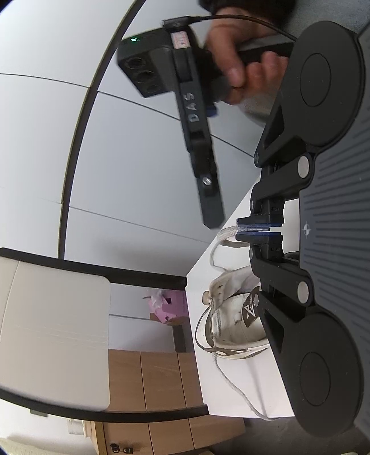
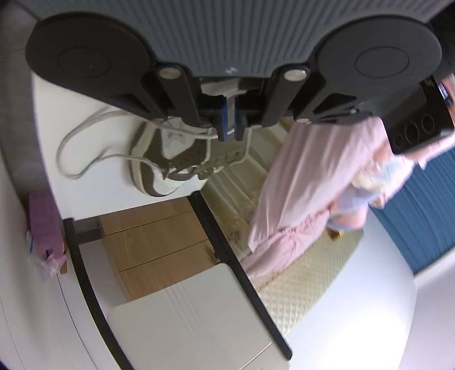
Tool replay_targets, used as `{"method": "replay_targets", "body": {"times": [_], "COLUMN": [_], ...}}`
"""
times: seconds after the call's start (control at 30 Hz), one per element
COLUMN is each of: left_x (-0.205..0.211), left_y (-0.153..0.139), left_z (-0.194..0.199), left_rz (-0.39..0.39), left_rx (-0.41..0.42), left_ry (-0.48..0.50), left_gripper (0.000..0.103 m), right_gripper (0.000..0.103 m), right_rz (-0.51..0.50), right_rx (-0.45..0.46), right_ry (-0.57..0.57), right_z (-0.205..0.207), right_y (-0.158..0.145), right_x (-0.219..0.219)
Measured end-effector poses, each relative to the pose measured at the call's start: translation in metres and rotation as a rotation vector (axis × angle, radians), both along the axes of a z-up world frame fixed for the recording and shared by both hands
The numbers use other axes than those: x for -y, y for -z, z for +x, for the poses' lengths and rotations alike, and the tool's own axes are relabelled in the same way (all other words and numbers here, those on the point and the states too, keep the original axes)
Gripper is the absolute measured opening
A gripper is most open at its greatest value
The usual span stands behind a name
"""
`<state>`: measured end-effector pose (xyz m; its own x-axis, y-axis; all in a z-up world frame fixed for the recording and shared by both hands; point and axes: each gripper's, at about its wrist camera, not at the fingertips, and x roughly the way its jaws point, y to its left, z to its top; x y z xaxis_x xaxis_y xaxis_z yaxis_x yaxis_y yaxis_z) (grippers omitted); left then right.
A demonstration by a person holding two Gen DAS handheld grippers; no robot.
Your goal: Lace up shoes with both hands
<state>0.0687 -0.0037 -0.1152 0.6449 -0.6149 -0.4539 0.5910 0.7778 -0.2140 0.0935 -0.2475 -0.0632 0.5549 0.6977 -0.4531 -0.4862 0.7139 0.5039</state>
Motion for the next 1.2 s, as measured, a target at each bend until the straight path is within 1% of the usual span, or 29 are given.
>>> {"method": "replay_targets", "body": {"times": [0.07, 0.1, 0.13, 0.17, 0.23, 0.3, 0.4, 0.5, 0.6, 0.67, 0.7, 0.73, 0.8, 0.83, 0.87, 0.93, 1.03, 1.13, 1.2], "left_x": [-0.002, -0.003, -0.005, -0.008, -0.011, -0.013, -0.013, -0.012, -0.012, -0.012, -0.012, -0.014, -0.016, -0.017, -0.018, -0.021, -0.027, -0.036, -0.039], "left_y": [-0.001, -0.002, -0.003, -0.004, -0.004, -0.004, -0.004, -0.004, -0.004, -0.004, -0.004, -0.004, -0.004, -0.004, -0.005, -0.006, -0.005, -0.004, -0.001], "left_z": [-0.002, -0.003, -0.004, -0.005, -0.005, -0.004, -0.004, -0.006, -0.007, -0.008, -0.008, -0.007, -0.007, -0.007, -0.007, -0.005, 0.001, 0.011, 0.02], "left_rz": [0.007, 0.003, -0.006, -0.018, -0.029, -0.033, -0.033, -0.034, -0.03, -0.027, -0.022, -0.021, -0.027, -0.029, -0.031, -0.036, -0.02, -0.009, 0.02], "left_rx": [0.008, 0.011, 0.01, 0.01, 0.008, 0.003, 0.0, -0.003, -0.005, -0.006, -0.005, -0.009, -0.012, -0.007, 0.0, -0.001, -0.004, -0.006, -0.01], "left_ry": [0.019, 0.03, 0.045, 0.057, 0.068, 0.078, 0.096, 0.112, 0.126, 0.129, 0.123, 0.117, 0.11, 0.106, 0.098, 0.079, 0.009, -0.072, -0.135], "left_gripper": [0.004, 0.004, 0.004, 0.004, 0.004, 0.004, 0.004, 0.004, 0.004, 0.004, 0.004, 0.004, 0.004, 0.004, 0.004, 0.005, 0.006, 0.006, 0.006], "right_gripper": [0.011, 0.018, 0.027, 0.03, 0.031, 0.031, 0.03, 0.03, 0.027, 0.026, 0.02, 0.011, 0.007, 0.003, 0.002, 0.002, 0.002, 0.003, 0.003], "right_rz": [-0.096, -0.167, -0.254, -0.359, -0.582, -0.786, -1.041, -1.216, -1.332, -1.373, -1.381, -1.383, -1.375, -1.36, -1.341, -1.305, -1.267, -1.142, -1.036], "right_rx": [0.048, 0.086, 0.131, 0.184, 0.306, 0.437, 0.621, 0.759, 0.849, 0.876, 0.883, 0.884, 0.876, 0.863, 0.847, 0.813, 0.772, 0.661, 0.563], "right_ry": [-0.047, -0.086, -0.132, -0.188, -0.324, -0.489, -0.748, -0.935, -1.077, -1.14, -1.16, -1.174, -1.175, -1.164, -1.145, -1.098, -1.019, -0.859, -0.736], "right_z": [0.001, 0.001, 0.0, -0.002, -0.009, -0.022, -0.045, -0.062, -0.07, -0.07, -0.07, -0.069, -0.068, -0.065, -0.061, -0.054, -0.043, -0.015, 0.011], "right_y": [-0.013, -0.02, -0.028, -0.035, -0.046, -0.051, -0.044, -0.029, -0.015, -0.009, -0.008, -0.009, -0.01, -0.013, -0.016, -0.024, -0.028, -0.037, -0.042], "right_x": [-0.002, -0.005, -0.01, -0.018, -0.037, -0.058, -0.085, -0.104, -0.114, -0.118, -0.119, -0.12, -0.122, -0.123, -0.123, -0.123, -0.125, -0.131, -0.135]}}
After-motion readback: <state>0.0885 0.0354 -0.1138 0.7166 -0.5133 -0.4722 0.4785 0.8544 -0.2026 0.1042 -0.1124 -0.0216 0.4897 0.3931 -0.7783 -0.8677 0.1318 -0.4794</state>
